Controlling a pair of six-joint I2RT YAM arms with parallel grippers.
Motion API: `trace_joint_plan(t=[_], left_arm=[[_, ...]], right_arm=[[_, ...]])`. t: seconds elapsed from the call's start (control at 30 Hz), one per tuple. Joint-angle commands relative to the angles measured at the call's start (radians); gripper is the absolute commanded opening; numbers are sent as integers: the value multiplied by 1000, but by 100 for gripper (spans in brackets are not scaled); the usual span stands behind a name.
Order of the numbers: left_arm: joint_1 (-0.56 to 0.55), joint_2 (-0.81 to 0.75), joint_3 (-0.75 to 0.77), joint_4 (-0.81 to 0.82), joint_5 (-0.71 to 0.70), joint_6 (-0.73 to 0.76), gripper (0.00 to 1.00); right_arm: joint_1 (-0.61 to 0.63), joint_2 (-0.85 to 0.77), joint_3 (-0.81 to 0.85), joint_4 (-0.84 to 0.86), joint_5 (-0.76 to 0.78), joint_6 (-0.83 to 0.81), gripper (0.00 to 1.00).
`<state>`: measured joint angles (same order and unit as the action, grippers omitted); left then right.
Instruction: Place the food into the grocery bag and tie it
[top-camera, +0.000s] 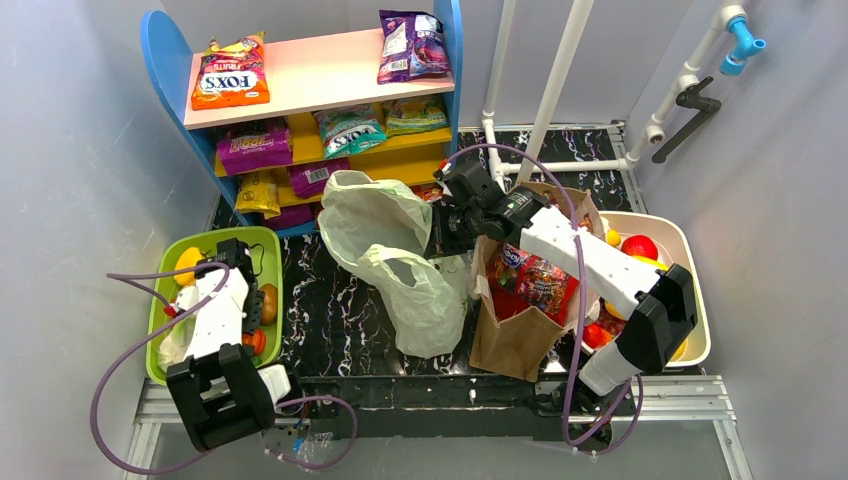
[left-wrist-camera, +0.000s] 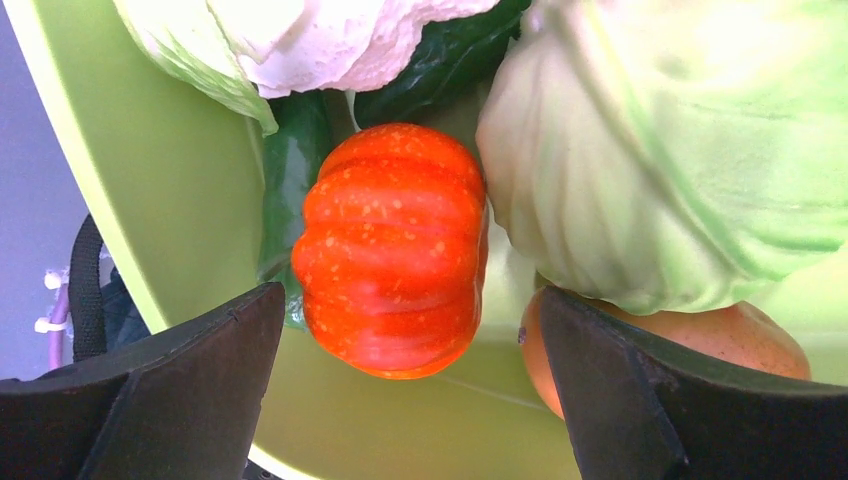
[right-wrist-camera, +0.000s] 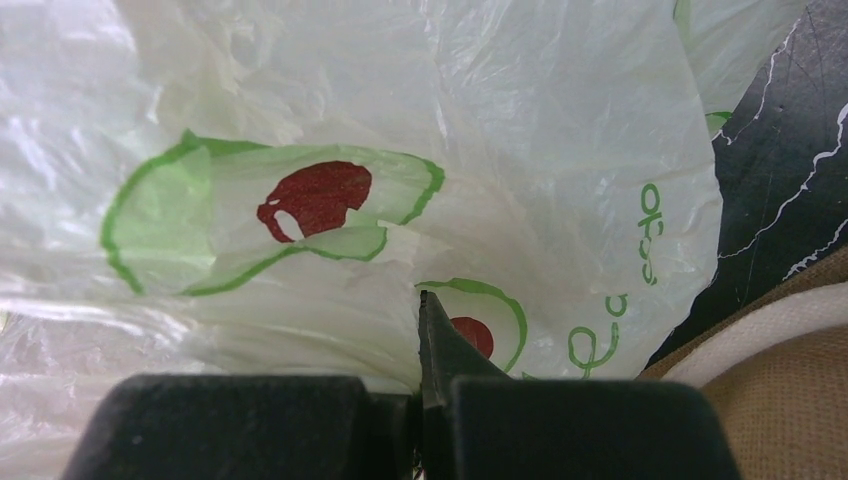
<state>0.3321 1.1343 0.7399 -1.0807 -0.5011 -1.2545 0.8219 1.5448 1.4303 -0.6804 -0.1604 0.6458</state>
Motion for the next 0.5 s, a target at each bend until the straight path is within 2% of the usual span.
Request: trace_joint_plan(t=[0.0,0.07,0.17,0.3,0.47], left_arm=[[13,-34,-1,10,-20,-18,99],[16,-43,-16,35,-13,-17,99],[18,-46,-28,54,-9,-14,89],[23,-37,-15,41,-11,-21,81],[25,-23,1,33,-1,-24,47]], right_arm=[[-4,4,20,19,-8,-27,1],[-4,8,22,19,-14,-29,1],[-4,13,24,18,-21,-32,1],[-5,14,24,17,-20,-36,1],[-7,17,22,18,-21,-37,1]])
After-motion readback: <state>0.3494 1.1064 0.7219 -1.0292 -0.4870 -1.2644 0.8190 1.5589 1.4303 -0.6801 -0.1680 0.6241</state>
